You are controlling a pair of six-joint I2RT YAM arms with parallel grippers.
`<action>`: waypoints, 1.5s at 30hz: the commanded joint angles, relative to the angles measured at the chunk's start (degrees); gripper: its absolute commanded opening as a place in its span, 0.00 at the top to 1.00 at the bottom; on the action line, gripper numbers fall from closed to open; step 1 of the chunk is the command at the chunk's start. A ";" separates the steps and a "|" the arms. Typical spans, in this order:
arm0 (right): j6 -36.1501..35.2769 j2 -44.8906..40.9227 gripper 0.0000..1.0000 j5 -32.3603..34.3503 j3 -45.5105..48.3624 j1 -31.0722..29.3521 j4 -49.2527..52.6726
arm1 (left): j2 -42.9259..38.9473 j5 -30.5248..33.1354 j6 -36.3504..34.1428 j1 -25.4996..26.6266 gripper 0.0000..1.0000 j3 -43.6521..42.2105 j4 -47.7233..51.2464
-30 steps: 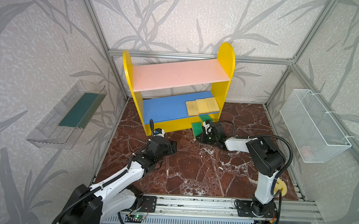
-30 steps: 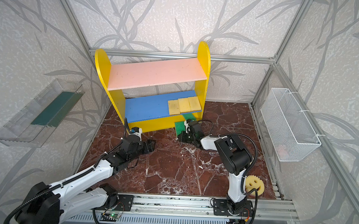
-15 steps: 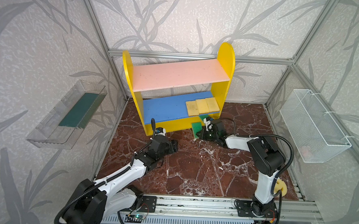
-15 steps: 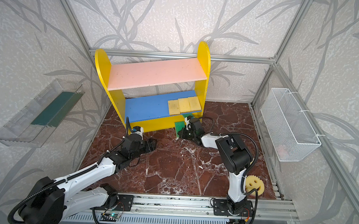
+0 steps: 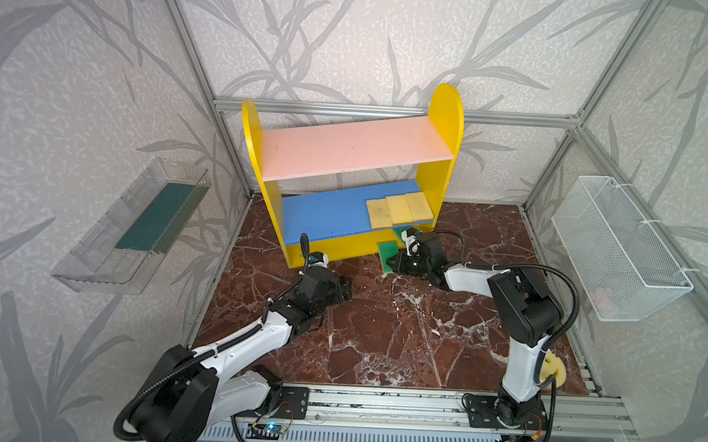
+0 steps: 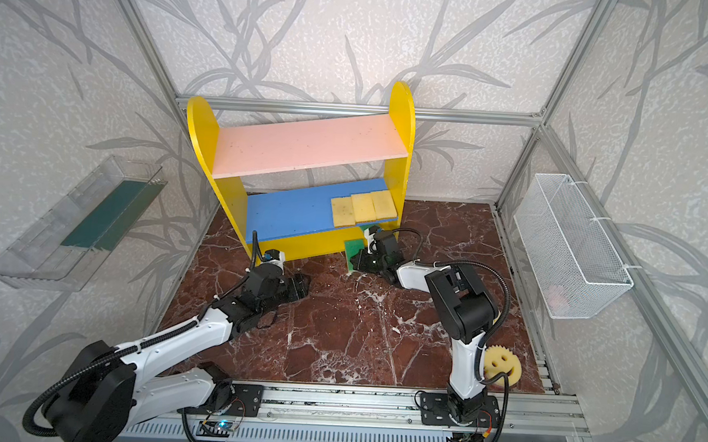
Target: Place and organize the cleaning sponges onto the shelf
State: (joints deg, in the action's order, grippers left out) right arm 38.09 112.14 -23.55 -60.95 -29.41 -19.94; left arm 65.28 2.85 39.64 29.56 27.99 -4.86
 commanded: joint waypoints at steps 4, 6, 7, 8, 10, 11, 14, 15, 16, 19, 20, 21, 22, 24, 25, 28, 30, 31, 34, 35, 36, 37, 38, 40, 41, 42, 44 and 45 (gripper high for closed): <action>0.85 -4.08 1.00 -0.82 3.38 0.11 -0.89 | 0.38 -0.09 0.53 -0.16 0.24 -0.07 -1.92; 0.72 -5.57 1.00 -0.67 4.51 0.07 -0.73 | 0.01 -0.56 0.61 -0.16 0.24 -0.10 -1.33; 0.68 -6.26 1.00 -0.54 4.98 0.10 -0.67 | -0.33 -0.72 0.70 -0.15 0.24 -0.20 -1.05; 0.67 -7.01 1.00 -0.38 5.59 0.06 -0.62 | -0.88 -0.74 0.83 -0.16 0.24 -0.66 -0.77; 0.50 -8.25 1.00 -0.09 6.48 0.07 -0.12 | -2.25 -0.49 1.36 -0.11 0.24 -1.96 -0.94; 0.37 -8.79 1.00 -0.01 6.94 -0.03 0.22 | -3.06 -0.39 1.62 -0.06 0.25 -2.79 -1.10; -0.12 -10.38 1.00 0.75 8.52 -0.33 1.28 | -5.14 -0.27 2.02 -0.03 0.25 -4.70 -0.88; -0.29 -10.82 1.00 1.15 9.08 -0.52 1.67 | -5.77 -0.19 2.11 0.02 0.25 -5.10 -0.72; -0.50 -11.11 1.00 1.63 9.62 -0.82 1.90 | -6.45 -0.13 2.11 0.00 0.25 -5.50 -0.44; -0.09 -11.74 1.00 3.47 12.07 -1.59 1.35 | -8.40 0.14 1.94 0.07 0.25 -6.37 0.49; 0.39 -11.60 1.00 3.80 12.88 -1.66 0.53 | -9.01 0.34 1.77 0.06 0.25 -6.62 0.72; 0.81 -11.52 1.00 4.09 13.52 -1.82 -0.37 | -9.65 0.31 1.68 0.06 0.25 -6.80 1.03; 1.17 -11.29 1.00 4.41 13.89 -2.00 -1.01 | -10.09 0.40 1.59 0.06 0.25 -6.89 1.24; 1.62 -10.59 1.00 5.35 14.01 -2.58 -1.72 | -10.92 0.40 1.50 0.08 0.25 -7.30 1.68; 1.85 -10.12 1.00 5.80 13.93 -2.93 -1.97 | -11.24 0.40 1.54 0.08 0.25 -7.44 1.81; 2.95 -8.47 1.00 6.97 13.62 -3.51 -3.34 | -12.17 0.44 1.43 0.11 0.25 -8.18 2.05; 3.70 -7.22 1.00 7.44 13.28 -3.70 -4.17 | -12.66 0.49 1.48 0.06 0.25 -8.71 2.00; 4.15 -6.56 1.00 7.76 13.18 -3.65 -4.67 | -12.89 0.49 1.50 0.06 0.25 -8.99 1.92; 4.95 -5.12 1.00 8.67 12.81 -3.71 -5.51 | -13.35 0.25 1.76 0.07 0.25 -9.73 1.61; 5.16 -4.81 1.00 9.04 12.72 -3.68 -5.54 | -13.50 0.27 1.78 0.07 0.25 -9.87 1.53; 5.32 -4.62 1.00 9.50 12.72 -3.65 -5.64 | -13.66 0.31 1.76 0.08 0.25 -10.09 1.39; 5.42 -4.43 1.00 9.90 12.70 -3.68 -5.94 | -13.79 0.45 1.76 0.07 0.25 -10.34 1.08; 5.53 -4.23 1.00 10.24 12.59 -3.70 -6.05 | -13.94 0.49 1.80 0.09 0.25 -10.61 0.67; 5.73 -3.67 1.00 10.87 12.27 -3.72 -6.21 | -14.21 0.71 1.72 0.06 0.25 -10.87 0.56; 5.83 -3.40 1.00 11.05 12.02 -3.66 -6.20 | -14.28 0.75 1.59 0.06 0.25 -10.93 0.56; 5.94 -2.89 1.00 11.07 11.71 -3.64 -6.44 | -14.27 0.88 1.50 0.06 0.25 -10.93 0.55; 6.34 -1.92 1.00 10.92 11.17 -3.64 -7.10 | -14.26 1.00 1.28 0.07 0.25 -10.90 0.56; 6.46 -1.37 1.00 10.77 10.81 -3.65 -7.29 | -14.15 1.08 1.09 0.06 0.25 -10.94 0.49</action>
State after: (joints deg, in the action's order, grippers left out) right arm 43.75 108.86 -13.82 -48.34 -32.82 -24.93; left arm 51.77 2.59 41.04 29.56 17.39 -3.92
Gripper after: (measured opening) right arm 0.047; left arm 0.747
